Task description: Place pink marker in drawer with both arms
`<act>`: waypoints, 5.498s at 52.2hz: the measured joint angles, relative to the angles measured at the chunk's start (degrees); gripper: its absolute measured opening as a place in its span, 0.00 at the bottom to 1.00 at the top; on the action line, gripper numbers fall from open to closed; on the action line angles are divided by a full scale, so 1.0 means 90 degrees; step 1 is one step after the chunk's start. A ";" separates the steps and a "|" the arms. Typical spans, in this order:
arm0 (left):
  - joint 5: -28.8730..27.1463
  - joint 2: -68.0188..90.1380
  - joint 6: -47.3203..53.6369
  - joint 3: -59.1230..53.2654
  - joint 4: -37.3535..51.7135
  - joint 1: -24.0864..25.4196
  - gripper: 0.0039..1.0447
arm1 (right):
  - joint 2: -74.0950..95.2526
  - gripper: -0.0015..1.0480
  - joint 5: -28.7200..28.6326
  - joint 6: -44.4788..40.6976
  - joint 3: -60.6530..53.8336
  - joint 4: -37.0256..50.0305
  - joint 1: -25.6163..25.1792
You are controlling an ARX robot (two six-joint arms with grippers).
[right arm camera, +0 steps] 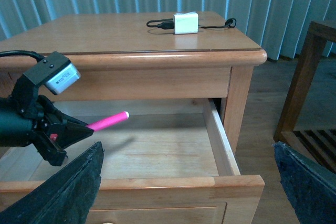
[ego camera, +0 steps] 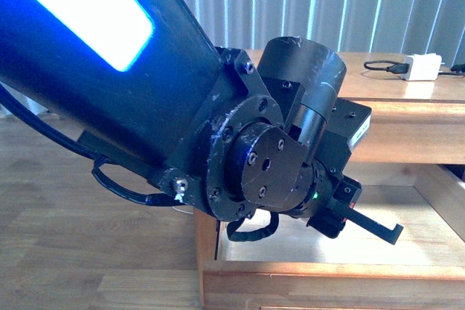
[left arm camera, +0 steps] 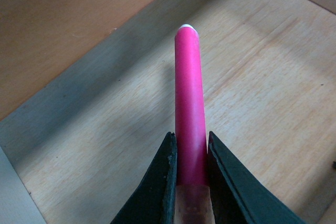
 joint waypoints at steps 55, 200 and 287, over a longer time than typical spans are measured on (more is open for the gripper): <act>-0.1316 -0.4420 -0.0726 -0.3602 0.1005 0.0758 0.94 | 0.0000 0.92 0.0000 0.0000 0.0000 0.0002 0.0000; -0.0049 -1.3539 -0.1168 -0.8585 -0.1336 0.4075 0.96 | 0.3150 0.92 -0.1183 0.1071 0.1035 -0.2096 -0.0102; -0.0049 -1.3539 -0.1168 -0.8585 -0.1338 0.4075 0.94 | 1.1618 0.92 0.0231 0.0758 0.5039 0.4255 0.0097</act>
